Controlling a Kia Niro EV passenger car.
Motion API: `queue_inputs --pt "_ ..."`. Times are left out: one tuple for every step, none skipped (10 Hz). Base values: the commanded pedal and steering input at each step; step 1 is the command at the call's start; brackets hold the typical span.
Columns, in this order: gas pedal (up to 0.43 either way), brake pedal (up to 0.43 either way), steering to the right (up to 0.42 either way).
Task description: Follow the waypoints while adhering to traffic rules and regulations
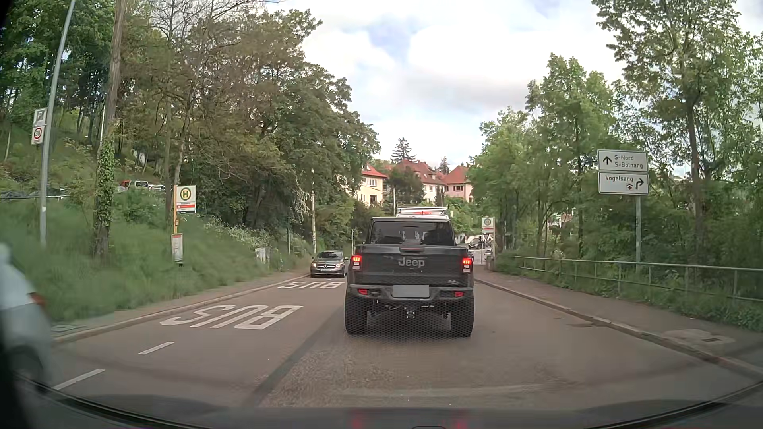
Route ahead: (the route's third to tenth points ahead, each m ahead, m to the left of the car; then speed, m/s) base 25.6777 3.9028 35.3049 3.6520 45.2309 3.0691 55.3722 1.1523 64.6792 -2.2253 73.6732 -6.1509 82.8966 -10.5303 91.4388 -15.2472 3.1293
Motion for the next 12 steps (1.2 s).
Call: queue_inputs --pt "0.0 0.274 -0.008" --pt "0.0 0.274 -0.005" --pt "0.0 0.274 0.001" --pt "0.0 0.274 0.004" --pt "0.0 0.28 0.004" --pt "0.0 0.28 0.004" --pt "0.0 0.28 0.004" --pt "0.0 0.28 0.004" --pt "0.0 0.274 0.004" --pt "0.0 0.28 0.004" --pt "0.0 0.28 0.004" --pt "0.0 0.28 0.004"
